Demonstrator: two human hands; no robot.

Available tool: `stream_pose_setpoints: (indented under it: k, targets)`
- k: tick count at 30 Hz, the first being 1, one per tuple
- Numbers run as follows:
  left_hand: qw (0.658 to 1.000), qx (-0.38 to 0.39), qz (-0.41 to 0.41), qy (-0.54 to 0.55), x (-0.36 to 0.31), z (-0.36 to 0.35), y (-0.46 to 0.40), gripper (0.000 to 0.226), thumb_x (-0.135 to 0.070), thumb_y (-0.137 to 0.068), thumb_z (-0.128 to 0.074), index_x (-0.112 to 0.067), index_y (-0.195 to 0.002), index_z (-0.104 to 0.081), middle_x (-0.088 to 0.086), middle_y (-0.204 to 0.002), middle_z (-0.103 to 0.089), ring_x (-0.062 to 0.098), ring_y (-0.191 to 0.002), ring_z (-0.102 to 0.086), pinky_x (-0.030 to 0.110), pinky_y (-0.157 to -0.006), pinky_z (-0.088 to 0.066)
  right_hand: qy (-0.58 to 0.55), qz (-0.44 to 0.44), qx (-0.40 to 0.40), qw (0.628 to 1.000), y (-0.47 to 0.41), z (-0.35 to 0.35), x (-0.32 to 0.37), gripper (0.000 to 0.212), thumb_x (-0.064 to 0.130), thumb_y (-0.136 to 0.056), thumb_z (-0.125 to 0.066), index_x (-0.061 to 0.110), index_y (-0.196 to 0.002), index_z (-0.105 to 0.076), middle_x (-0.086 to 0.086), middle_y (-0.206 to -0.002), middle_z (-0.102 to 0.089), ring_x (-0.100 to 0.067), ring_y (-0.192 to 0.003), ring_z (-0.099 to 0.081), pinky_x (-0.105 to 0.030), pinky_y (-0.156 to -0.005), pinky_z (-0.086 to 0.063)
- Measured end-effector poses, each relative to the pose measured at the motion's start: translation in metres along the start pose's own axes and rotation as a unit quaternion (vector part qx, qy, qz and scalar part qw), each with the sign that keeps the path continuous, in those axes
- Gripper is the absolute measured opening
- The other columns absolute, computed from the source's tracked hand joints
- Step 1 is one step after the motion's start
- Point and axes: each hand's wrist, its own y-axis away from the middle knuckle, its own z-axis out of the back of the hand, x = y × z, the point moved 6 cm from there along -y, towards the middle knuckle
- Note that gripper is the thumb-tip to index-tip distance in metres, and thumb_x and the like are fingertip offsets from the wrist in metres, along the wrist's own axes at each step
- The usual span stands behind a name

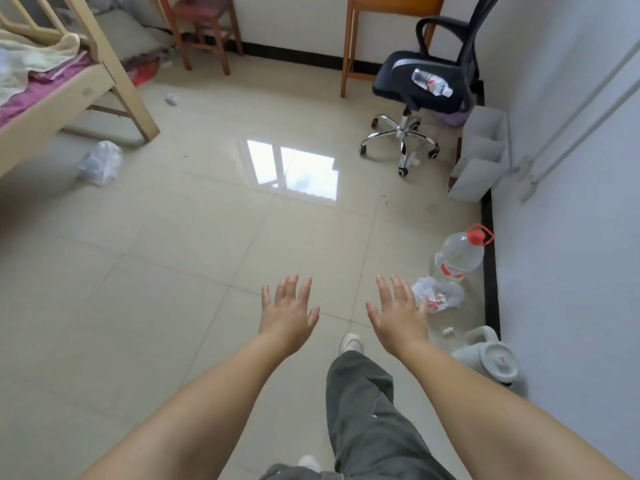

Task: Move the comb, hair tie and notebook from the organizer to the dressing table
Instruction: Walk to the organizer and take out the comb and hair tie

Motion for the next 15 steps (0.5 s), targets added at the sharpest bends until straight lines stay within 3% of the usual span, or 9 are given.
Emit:
stream_pose_setpoints:
  k: [10, 15]
  targets:
    - [0.998, -0.044, 0.025, 0.048, 0.000, 0.113, -0.293, 0.060, -0.044, -0.094, -0.026, -0.022, -0.146, -0.005, 0.008, -0.156, -0.012, 0.024, -0.143, -0.009, 0.051, -0.116, -0.003, 0.034, 0.002, -0.016, 0.999, -0.299, 0.107, -0.005, 0.058, 0.048, -0.094, -0.021, 0.029, -0.146, -0.004, -0.003, -0.158, -0.010, -0.021, -0.145, -0.006, -0.056, -0.113, -0.002]
    - [0.998, -0.034, 0.038, 0.043, 0.033, 0.155, -0.410, 0.060, -0.044, -0.094, -0.026, -0.022, -0.146, -0.005, 0.007, -0.156, -0.012, 0.023, -0.143, -0.009, 0.052, -0.116, -0.002, 0.031, 0.027, 0.000, 0.999, -0.433, 0.136, 0.040, 0.058, 0.048, -0.094, -0.023, 0.029, -0.146, -0.007, -0.003, -0.158, -0.012, -0.021, -0.144, -0.008, -0.056, -0.113, -0.003]
